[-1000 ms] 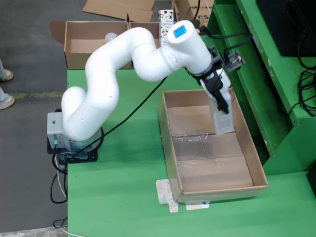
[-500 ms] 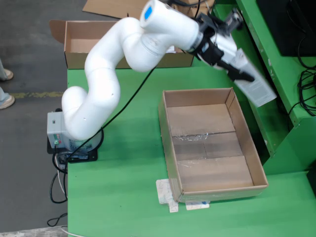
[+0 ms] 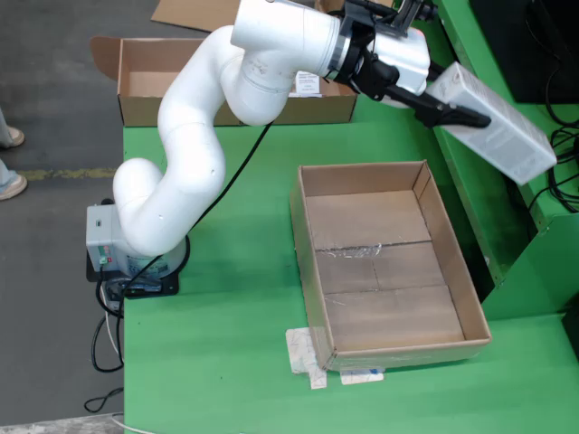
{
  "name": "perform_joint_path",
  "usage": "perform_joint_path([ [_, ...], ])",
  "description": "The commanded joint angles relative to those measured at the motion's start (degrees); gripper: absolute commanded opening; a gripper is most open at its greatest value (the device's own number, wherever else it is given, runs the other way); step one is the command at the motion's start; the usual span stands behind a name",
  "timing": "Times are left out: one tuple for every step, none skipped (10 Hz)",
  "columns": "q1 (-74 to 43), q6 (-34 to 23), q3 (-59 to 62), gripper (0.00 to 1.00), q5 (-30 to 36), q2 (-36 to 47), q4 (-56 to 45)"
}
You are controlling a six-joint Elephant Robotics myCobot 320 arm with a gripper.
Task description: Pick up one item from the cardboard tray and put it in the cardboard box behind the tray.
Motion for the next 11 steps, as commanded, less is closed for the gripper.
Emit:
perform_joint_path([
  [-0.6, 1.1, 1.5, 0.0, 2.5, 2.5, -1.1],
  [-1.1, 1.8, 1.5, 0.0, 4.3, 2.8, -2.6],
  [-1.2, 2.0, 1.5, 0.0, 4.7, 2.8, -3.0],
  [-1.3, 2.5, 1.5, 0.0, 5.7, 3.0, -3.9],
  [-1.3, 2.5, 1.5, 0.0, 5.7, 3.0, -3.9],
  [-1.2, 2.8, 1.5, 0.0, 6.4, 3.3, -4.6],
  [-2.0, 3.6, 1.5, 0.0, 9.3, 4.6, -7.7],
  [-2.0, 3.6, 1.5, 0.0, 9.3, 4.6, -7.7],
  [-2.1, 3.8, 1.5, 0.0, 10.2, 5.0, -8.6],
  [-2.5, 3.9, 1.5, 0.0, 10.9, 5.2, -9.2],
  [-2.6, 3.9, 1.5, 0.0, 11.4, 5.5, -9.7],
])
